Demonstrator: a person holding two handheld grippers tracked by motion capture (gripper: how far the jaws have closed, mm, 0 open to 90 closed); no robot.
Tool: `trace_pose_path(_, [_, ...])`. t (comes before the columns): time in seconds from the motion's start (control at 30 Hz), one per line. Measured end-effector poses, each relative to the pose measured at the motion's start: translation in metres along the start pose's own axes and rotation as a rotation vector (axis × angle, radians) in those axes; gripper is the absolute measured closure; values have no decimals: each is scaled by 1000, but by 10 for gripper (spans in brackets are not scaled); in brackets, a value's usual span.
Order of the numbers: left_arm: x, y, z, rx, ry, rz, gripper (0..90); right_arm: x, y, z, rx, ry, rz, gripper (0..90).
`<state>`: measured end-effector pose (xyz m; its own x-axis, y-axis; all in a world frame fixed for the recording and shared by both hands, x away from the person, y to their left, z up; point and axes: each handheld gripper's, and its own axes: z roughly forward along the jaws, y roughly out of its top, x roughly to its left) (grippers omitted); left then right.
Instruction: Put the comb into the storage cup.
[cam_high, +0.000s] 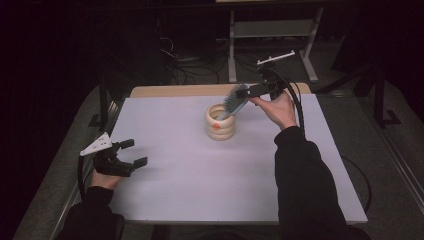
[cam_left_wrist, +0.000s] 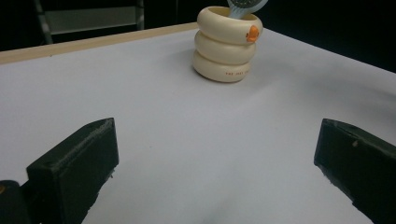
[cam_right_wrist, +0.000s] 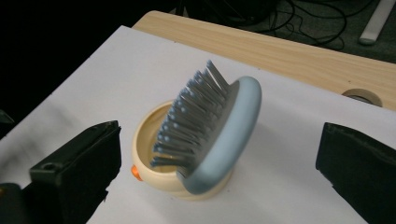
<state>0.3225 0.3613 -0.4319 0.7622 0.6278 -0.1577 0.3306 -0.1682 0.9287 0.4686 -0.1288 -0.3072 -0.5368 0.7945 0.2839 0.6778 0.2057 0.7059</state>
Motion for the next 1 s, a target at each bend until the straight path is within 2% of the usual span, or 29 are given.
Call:
trace_pose_path(0.1, [0, 0, 0, -5, 0, -5, 0, -2, -3, -3, 6, -7, -22, 0])
trace_pose_path(0.27, [2, 0, -2, -20, 3, -29, 0, -5, -11, -13, -45, 6, -58, 0])
trace_pose_path(0.4, [1, 0, 0, -9, 1, -20, 0, -7, -19, -19, -62, -13, -105, 0])
trace_pose_path(0.57, [0, 1, 1, -4, -3, -18, 0, -8, -26, -27, -77, -38, -137, 0])
trace_pose_path(0.73, [0, 0, 1, 8, 4, -14, 0, -9, -33, -32, -88, -66, -156, 0])
trace_pose_path(1.0, [0, 0, 3, 34, 11, -6, 0, -10, -46, -37, -95, -74, -177, 0])
